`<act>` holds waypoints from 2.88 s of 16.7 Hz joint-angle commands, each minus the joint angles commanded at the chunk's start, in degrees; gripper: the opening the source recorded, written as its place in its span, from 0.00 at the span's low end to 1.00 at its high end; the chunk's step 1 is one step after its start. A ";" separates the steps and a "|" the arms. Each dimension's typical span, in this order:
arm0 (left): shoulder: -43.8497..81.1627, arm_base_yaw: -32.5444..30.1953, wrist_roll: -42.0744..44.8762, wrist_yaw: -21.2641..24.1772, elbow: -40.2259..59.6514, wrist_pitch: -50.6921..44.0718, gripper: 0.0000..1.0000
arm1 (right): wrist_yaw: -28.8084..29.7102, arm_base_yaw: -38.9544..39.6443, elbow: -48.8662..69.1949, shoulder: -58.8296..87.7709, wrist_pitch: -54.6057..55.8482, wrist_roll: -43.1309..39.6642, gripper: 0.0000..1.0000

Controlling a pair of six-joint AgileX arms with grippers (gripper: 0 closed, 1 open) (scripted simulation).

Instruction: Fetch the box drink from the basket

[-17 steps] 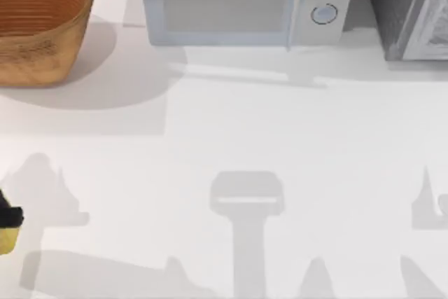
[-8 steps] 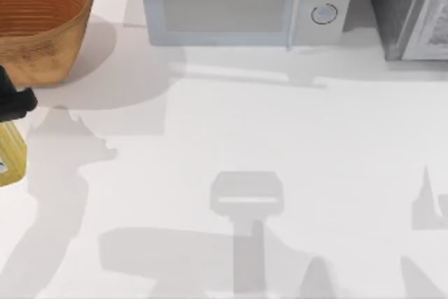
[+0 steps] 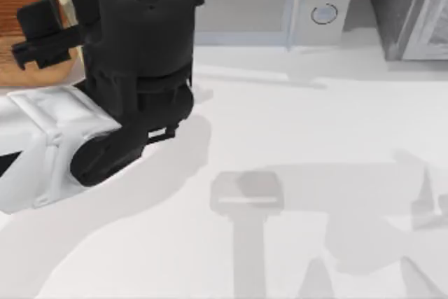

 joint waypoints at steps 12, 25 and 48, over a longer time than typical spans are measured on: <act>35.85 -18.58 -3.69 -28.06 21.45 9.18 0.00 | 0.00 0.00 0.00 0.00 0.00 0.00 1.00; 40.06 -15.66 -24.29 -23.05 25.95 -11.72 0.00 | 0.00 0.00 0.00 0.00 0.00 0.00 1.00; 40.57 -12.89 -40.02 -22.84 25.89 -26.86 0.90 | 0.00 0.00 0.00 0.00 0.00 0.00 1.00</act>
